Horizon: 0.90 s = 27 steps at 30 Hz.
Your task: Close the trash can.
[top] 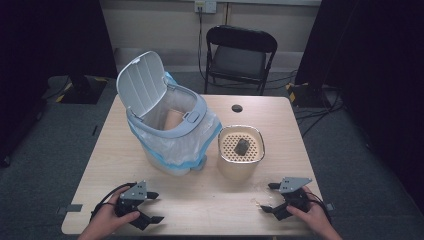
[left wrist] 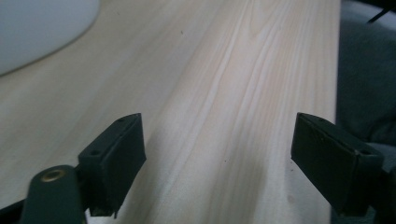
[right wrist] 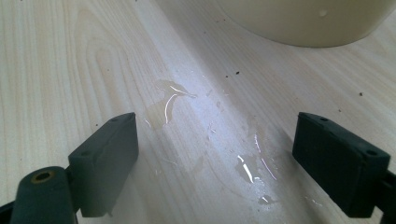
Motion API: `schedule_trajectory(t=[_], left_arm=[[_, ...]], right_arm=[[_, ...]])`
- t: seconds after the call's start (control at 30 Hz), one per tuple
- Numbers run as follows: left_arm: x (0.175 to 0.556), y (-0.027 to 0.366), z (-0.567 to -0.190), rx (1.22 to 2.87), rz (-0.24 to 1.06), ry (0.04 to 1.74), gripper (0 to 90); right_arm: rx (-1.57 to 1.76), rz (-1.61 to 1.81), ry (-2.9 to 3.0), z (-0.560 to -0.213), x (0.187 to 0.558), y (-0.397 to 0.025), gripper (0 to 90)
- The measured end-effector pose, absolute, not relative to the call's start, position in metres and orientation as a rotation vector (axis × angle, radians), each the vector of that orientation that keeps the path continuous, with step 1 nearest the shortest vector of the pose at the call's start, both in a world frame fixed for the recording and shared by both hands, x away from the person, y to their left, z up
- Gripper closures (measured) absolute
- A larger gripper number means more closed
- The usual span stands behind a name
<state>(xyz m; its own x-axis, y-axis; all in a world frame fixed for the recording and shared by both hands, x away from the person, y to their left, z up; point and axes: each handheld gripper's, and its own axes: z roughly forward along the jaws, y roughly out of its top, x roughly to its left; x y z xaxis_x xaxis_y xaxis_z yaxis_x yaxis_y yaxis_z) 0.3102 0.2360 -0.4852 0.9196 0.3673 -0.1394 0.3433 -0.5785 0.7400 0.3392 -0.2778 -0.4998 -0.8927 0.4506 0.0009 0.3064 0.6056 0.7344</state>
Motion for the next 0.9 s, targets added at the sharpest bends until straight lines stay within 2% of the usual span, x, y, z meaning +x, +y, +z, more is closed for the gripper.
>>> schedule_trajectory(t=[0.6,0.9], left_arm=[[0.338,0.273,-0.36,2.177,0.201,0.652,16.1],[0.351,0.283,-0.326,2.198,0.208,0.706,16.1]], right_arm=[[0.631,1.161,2.648,-0.5,0.339,-0.278,13.9],[0.631,1.161,2.648,-0.5,0.339,-0.278,13.9]])
